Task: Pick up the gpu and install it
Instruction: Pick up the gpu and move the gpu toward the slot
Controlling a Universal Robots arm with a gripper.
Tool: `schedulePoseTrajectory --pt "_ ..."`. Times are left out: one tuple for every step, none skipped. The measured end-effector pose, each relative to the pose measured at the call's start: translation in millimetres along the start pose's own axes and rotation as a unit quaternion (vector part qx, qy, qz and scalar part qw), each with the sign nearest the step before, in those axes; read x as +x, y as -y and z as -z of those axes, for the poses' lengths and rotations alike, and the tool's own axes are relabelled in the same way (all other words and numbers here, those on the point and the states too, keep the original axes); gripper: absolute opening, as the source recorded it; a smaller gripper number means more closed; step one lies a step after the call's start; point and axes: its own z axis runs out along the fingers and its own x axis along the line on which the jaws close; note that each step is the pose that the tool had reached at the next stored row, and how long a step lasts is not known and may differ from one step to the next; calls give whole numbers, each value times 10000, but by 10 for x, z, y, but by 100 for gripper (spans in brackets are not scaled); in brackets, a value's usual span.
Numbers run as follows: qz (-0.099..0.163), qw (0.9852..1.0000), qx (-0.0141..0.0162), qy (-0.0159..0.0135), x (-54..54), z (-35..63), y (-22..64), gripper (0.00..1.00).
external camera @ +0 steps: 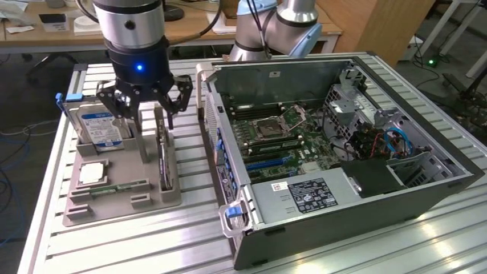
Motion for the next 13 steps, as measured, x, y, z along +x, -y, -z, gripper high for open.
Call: schedulePoseTrajectory --pt "3 10000 0 -2 0 -18 1 59" --pt "3 10000 0 -3 0 -36 2 59" --pt "4 10000 0 -3 -1 -54 3 59" --pt "4 10000 0 -3 -2 -71 3 59" --pt "4 10000 1 -4 -3 -89 4 59" --pt "5 10000 0 -3 -4 -108 5 59" --pt "5 10000 0 -3 -7 -127 7 59" --pt "5 10000 0 -3 -8 -144 7 59" --pt "5 10000 0 -4 -9 -163 8 59" --pt "6 10000 0 -4 -10 -181 9 59" --pt "7 10000 0 -5 -11 -199 10 59" --pt "8 10000 0 -6 -12 -216 10 59" --pt "10 10000 1 -7 -13 -235 11 59"
